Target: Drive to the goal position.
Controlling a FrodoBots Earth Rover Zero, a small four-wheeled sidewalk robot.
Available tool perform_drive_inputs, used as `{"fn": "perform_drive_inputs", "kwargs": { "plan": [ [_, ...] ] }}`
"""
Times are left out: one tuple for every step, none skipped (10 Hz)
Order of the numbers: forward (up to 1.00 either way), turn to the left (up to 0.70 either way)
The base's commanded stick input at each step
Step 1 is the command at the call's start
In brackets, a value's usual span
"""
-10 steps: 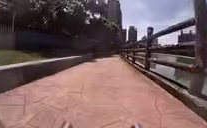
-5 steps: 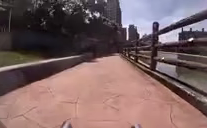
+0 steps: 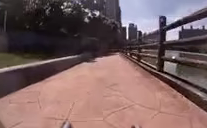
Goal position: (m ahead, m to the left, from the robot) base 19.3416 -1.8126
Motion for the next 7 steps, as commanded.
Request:
{"fn": "perform_drive_inputs", "kwargs": {
  "plan": [
    [0.7,0.0],
    [0.7,-0.01],
    [0.7,-0.28],
    [0.7,-0.35],
    [0.7,-0.35],
    [0.7,-0.35],
    [0.7,-0.35]
  ]
}}
